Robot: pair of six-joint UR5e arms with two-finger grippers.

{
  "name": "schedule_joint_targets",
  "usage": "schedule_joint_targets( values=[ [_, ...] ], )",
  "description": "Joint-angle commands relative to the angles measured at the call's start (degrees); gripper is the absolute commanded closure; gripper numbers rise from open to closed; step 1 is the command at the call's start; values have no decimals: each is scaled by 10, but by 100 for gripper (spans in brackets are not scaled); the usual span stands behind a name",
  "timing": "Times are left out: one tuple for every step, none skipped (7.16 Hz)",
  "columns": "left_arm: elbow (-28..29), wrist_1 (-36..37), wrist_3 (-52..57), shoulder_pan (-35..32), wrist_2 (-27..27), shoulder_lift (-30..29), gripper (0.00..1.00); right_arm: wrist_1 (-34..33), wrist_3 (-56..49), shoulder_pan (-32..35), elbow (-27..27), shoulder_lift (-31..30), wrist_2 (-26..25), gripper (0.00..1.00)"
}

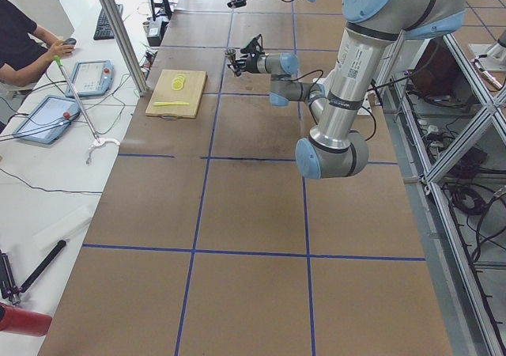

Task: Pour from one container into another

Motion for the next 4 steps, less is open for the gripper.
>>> schedule_joint_targets(
  values=[
    [-12, 5, -58, -29, 32, 72, 100, -1, 66, 1, 0, -52, 3, 100],
    [-12, 6, -84, -42, 43, 105, 100, -1, 95, 1, 0, -65, 3, 100],
    [-28, 6, -132, -44, 55, 157, 100, -1, 156, 1, 0, -66, 3, 100],
    [-38, 6, -147, -44, 91, 195, 100, -1, 213, 1, -2, -67, 4, 100]
  ],
)
